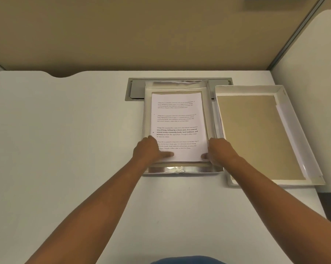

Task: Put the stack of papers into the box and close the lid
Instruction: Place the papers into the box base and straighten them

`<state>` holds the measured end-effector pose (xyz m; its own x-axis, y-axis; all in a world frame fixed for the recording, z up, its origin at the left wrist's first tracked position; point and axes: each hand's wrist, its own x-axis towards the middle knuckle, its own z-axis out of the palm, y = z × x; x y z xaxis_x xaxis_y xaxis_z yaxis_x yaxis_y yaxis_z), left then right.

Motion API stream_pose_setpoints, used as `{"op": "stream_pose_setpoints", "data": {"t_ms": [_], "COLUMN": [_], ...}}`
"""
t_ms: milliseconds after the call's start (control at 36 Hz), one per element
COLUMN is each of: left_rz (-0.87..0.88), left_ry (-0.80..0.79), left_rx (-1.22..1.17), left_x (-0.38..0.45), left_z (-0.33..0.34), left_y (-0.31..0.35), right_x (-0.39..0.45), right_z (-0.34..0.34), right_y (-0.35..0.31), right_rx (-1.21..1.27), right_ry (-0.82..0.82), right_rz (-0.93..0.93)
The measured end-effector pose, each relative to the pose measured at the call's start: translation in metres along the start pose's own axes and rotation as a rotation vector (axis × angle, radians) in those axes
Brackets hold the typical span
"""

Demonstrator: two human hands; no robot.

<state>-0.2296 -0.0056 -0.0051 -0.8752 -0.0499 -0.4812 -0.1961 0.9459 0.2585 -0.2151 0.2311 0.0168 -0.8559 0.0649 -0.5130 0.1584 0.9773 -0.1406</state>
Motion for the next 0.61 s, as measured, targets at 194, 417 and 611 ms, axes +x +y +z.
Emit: {"op": "stream_pose_setpoints", "data": {"t_ms": [194,417,611], "left_rz": [0.063,0.04,0.01], "left_ry": [0.066,0.112,0.104], "left_rx": [-0.168,-0.37,-0.113], "left_x": [0.035,0.091,0.131], "left_z": [-0.019,-0.06,-0.075], "left_y": [0.015,0.039,0.043], "right_x": [0.046,0.1,0.143], "right_z": [-0.036,-0.074,-0.091], "right_y": [0.006,-0.01,-0.016], "right_rx": [0.198,0.273,0.164], "right_ry": [0.129,0.176,0.17], "right_rz": [0.003,-0.006,-0.001]}}
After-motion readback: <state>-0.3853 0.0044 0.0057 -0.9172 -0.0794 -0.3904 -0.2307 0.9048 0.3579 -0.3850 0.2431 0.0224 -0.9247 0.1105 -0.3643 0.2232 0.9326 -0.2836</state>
